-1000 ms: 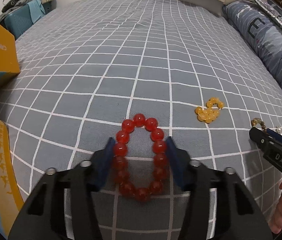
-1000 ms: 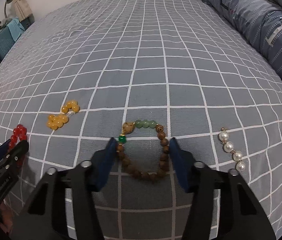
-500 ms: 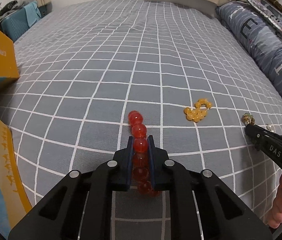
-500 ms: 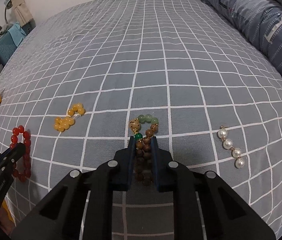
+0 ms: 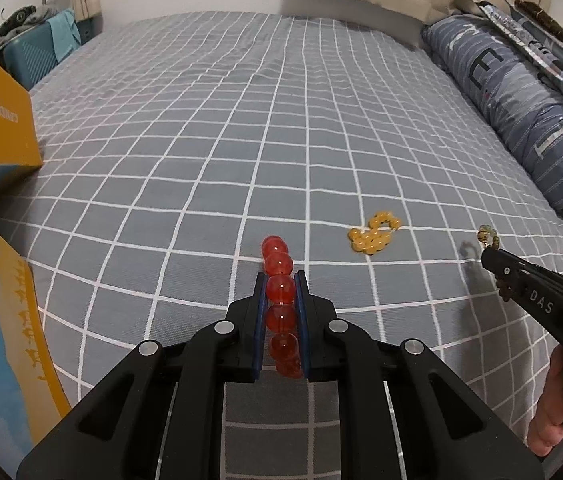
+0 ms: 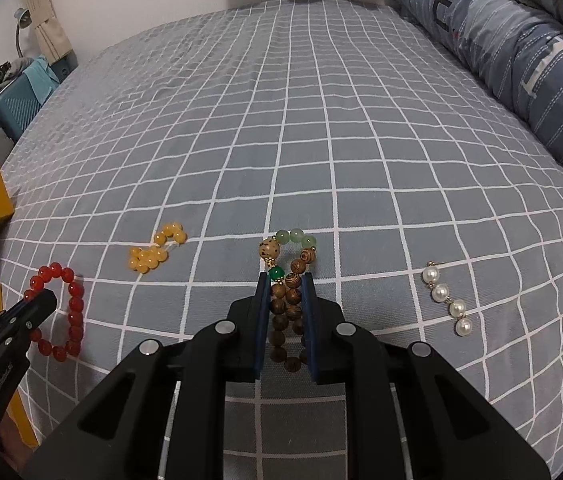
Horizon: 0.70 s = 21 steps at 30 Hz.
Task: Organize jewelry
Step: 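Carry both held bracelets over the open white box with both tools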
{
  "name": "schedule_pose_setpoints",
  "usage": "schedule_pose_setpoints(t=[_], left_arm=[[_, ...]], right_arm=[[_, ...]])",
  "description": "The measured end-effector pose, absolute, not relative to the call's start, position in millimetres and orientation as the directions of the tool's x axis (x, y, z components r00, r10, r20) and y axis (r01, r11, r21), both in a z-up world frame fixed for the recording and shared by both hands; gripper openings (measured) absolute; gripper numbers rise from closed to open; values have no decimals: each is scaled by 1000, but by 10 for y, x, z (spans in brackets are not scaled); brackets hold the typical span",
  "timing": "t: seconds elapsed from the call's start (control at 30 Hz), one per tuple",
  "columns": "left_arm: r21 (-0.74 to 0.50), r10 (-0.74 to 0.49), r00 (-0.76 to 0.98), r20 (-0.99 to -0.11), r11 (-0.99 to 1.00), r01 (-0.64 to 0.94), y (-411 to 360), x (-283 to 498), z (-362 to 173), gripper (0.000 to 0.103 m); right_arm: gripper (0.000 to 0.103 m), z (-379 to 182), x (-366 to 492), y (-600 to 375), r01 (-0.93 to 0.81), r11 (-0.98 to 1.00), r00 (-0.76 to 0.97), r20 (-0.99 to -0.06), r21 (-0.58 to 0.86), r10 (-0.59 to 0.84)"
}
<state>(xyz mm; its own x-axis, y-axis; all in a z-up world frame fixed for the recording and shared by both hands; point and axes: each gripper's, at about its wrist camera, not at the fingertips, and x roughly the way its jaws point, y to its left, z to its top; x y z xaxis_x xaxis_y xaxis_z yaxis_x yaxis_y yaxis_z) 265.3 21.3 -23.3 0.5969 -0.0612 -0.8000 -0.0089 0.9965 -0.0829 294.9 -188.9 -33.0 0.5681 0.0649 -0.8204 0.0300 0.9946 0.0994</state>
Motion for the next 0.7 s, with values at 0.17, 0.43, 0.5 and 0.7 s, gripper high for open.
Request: schedule_pose_setpoints(t=[0.17, 0.43, 0.5, 0.7], left_arm=[[-87, -71, 611, -789, 996, 3, 178, 2601, -146, 13], [-97, -83, 629, -773, 995, 11, 150, 2499, -5, 13], [-96, -83, 634, -769, 995, 13, 139, 2463, 35, 13], [-86, -77, 654, -753, 996, 18, 130, 2350, 178, 13]], right_arm=[[15, -272, 2905, -1884, 26, 995, 580, -812, 101, 67], [15, -121, 2760, -1850, 17, 996, 610, -790, 93, 63], [15, -82, 2720, -1843, 15, 996, 617, -784, 91, 62], [15, 65, 2571, -1829, 8, 996, 641, -765, 91, 65]])
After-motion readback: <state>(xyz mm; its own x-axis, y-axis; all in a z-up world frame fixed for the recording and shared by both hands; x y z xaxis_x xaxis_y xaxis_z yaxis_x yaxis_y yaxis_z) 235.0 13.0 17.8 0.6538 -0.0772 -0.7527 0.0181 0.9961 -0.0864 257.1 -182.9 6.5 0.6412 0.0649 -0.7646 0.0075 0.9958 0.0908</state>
